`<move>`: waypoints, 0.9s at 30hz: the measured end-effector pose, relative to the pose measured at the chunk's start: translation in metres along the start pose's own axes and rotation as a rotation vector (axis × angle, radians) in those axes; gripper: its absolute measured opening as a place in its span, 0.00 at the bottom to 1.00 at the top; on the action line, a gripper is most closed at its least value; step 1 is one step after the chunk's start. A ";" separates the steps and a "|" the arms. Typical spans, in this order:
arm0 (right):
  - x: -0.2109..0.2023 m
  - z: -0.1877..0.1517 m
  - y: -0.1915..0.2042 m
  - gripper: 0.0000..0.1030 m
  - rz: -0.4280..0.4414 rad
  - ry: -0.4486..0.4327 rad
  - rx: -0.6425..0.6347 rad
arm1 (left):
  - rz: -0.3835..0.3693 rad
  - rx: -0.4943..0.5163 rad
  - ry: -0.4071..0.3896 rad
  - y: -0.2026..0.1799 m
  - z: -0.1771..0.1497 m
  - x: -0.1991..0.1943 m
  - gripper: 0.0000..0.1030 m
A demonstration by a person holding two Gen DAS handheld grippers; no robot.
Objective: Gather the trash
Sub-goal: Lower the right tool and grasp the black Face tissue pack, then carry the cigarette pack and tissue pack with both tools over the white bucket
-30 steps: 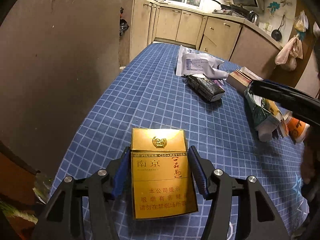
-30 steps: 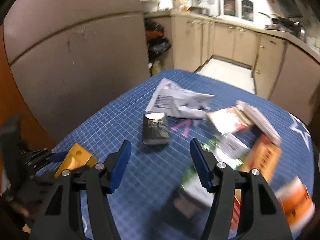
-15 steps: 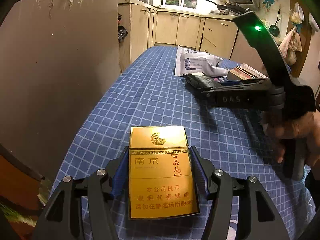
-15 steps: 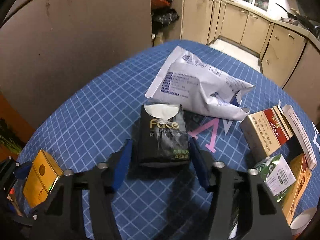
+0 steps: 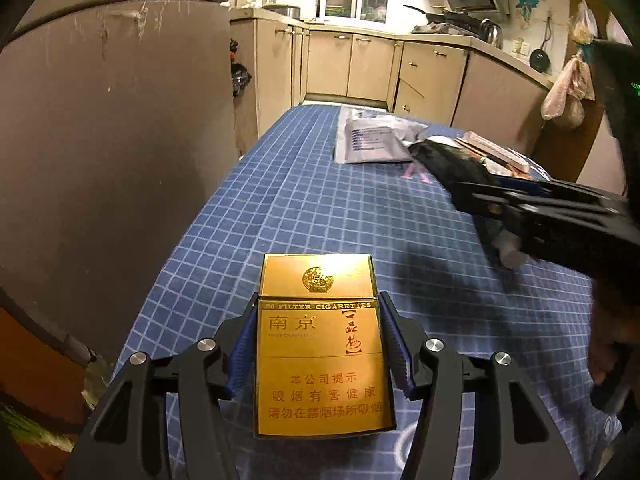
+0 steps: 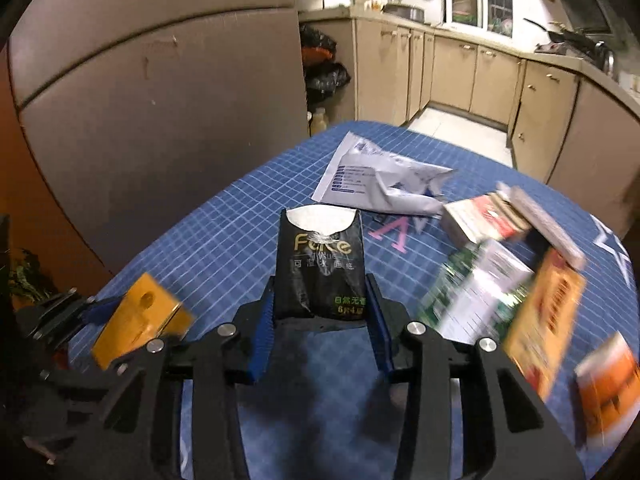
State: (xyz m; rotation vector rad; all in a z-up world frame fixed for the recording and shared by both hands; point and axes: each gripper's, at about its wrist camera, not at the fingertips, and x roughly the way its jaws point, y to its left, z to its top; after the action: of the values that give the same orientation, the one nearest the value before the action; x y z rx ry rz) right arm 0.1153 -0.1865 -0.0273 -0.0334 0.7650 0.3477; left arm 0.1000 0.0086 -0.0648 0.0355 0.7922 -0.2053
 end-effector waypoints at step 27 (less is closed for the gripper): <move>-0.141 -0.120 -0.012 0.38 -0.084 -0.121 0.234 | -0.004 0.183 -0.077 -0.094 -0.020 -0.062 0.56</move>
State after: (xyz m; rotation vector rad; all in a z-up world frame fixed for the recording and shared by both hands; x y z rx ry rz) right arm -0.0555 -0.2582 -0.0195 0.1738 0.6782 0.1773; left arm 0.0254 -0.0708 -0.0304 0.1978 0.6949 -0.2816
